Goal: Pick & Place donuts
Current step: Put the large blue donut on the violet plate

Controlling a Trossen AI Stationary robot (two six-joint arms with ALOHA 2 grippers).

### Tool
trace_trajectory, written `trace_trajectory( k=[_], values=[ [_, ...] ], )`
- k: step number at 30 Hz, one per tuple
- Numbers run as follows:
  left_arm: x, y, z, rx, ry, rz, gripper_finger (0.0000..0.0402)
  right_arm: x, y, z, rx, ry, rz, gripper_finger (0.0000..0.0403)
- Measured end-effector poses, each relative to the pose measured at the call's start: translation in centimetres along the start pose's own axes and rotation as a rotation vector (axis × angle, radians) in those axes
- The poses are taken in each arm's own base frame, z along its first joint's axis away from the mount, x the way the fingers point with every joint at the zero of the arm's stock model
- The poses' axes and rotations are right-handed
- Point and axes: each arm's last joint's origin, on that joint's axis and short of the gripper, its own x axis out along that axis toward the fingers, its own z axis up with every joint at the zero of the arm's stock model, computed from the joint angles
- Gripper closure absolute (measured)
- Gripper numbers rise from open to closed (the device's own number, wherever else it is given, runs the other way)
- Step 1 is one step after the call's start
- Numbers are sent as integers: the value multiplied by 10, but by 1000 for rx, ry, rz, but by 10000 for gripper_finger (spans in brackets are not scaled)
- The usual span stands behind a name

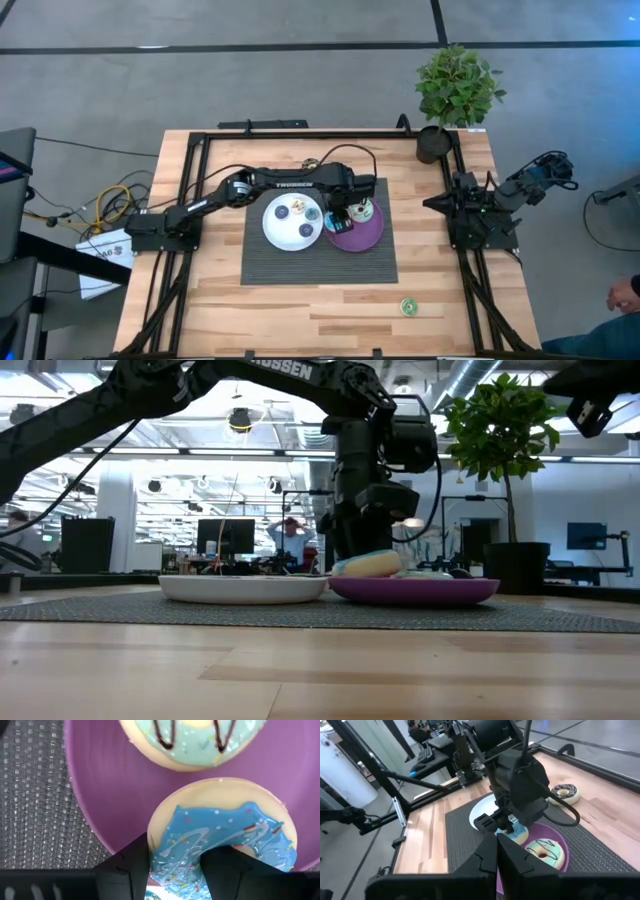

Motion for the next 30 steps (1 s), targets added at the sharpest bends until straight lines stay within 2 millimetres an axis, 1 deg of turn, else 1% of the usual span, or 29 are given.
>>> trace_trajectory(
  k=[11, 23, 26, 30],
  values=[
    [-1, 9, 1, -26, 7, -22, 250, 0, -1, 1, 26, -21, -31, 403],
    [-1, 8, -1, -66, 30, -51, 249, 0, -1, 1, 26, -22, -32, 403],
    [-1, 8, -1, -67, 37, -60, 238, 0, -1, 1, 26, -21, -32, 403],
    [-1, 8, -2, -95, 45, -58, 201, 0, -1, 1, 26, -21, -32, 403]
  ],
)
